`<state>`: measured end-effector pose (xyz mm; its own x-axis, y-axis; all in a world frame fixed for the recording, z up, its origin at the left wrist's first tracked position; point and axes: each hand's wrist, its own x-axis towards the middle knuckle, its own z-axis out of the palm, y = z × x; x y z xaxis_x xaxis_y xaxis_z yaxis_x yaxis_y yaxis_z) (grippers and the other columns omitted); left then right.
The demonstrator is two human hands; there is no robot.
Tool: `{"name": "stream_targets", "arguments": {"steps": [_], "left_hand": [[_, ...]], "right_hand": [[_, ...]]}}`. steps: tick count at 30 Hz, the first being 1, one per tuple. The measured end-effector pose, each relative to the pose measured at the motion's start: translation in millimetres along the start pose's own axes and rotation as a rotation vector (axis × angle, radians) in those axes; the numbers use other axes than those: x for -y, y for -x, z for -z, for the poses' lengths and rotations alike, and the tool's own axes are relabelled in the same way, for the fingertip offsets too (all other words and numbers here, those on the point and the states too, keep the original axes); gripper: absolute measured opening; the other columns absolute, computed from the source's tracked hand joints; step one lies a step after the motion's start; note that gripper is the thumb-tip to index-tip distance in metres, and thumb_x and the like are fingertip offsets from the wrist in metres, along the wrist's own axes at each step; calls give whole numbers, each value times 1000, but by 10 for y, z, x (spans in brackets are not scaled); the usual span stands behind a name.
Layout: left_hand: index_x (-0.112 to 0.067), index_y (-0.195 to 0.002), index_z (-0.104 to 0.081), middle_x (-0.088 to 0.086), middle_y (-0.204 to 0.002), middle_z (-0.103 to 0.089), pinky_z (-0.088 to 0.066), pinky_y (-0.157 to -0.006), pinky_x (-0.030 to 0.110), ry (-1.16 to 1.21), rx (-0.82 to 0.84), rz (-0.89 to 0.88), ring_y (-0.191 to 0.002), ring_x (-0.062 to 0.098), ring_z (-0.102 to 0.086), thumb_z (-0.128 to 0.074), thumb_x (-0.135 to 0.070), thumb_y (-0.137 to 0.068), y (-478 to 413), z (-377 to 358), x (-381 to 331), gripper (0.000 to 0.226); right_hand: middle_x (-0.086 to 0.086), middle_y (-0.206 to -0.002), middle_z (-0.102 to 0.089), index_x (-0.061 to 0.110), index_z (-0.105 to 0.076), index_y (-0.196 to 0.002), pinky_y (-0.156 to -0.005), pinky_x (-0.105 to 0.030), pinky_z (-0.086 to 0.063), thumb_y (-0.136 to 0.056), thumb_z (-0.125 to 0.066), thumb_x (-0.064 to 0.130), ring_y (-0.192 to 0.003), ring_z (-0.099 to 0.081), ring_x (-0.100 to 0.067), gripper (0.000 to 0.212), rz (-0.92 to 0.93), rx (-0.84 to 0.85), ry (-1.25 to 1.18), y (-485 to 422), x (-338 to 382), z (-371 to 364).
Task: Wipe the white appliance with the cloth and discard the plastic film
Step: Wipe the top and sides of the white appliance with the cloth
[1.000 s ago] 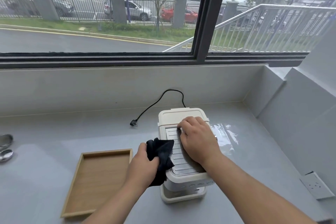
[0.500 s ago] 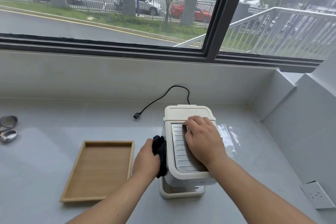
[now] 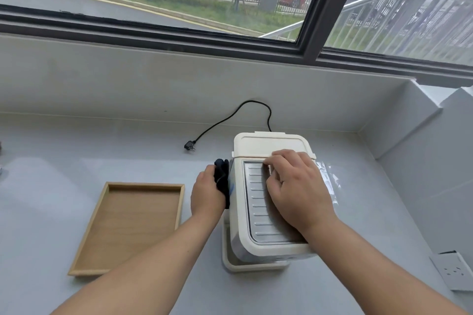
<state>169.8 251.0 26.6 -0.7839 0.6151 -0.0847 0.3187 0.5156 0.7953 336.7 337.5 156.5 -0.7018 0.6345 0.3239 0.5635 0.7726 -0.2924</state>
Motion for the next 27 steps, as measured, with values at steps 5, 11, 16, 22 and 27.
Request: {"name": "stream_targets", "arguments": {"steps": [5,11,16,22,27], "left_hand": [[-19,-95,-50,1,-88,-63,-47,-66,42,-140,65,38,-92,34,-54,-53,-8,-88,-43,-166,234,13],[-16,-109,-51,9,-109,-63,-55,-76,44,-178,186,125,-92,33,-63,-55,-10,-93,-3,-261,400,17],[-16,-110,-49,11,-110,-62,-51,-75,41,-209,214,164,-92,34,-63,-53,-14,-94,239,-240,458,16],[-21,-117,-53,5,-111,-62,-54,-81,43,-115,195,299,-92,31,-64,-53,-33,-97,830,-226,533,23],[-16,-111,-53,9,-108,-62,-55,-81,45,-63,156,438,-91,34,-63,-58,-25,-94,1216,-271,584,20]], "right_hand": [[2,-115,-68,19,-73,-108,-98,-41,-46,-88,-53,17,-107,-55,-26,28,10,-7,-14,-9,-19,-9],[2,-113,-68,19,-73,-106,-97,-37,-44,-88,-55,15,-104,-54,-25,26,22,-25,-18,-15,-47,-20],[1,-111,-68,18,-72,-103,-96,-36,-44,-86,-62,10,-102,-54,-26,22,26,-18,-9,-19,-40,0],[0,-109,-68,17,-72,-100,-92,-40,-46,-89,-61,12,-100,-55,-28,16,24,-28,2,-12,-27,5],[-1,-110,-68,18,-71,-102,-91,-42,-46,-90,-57,16,-100,-54,-28,19,25,-8,10,4,-32,22]]}}
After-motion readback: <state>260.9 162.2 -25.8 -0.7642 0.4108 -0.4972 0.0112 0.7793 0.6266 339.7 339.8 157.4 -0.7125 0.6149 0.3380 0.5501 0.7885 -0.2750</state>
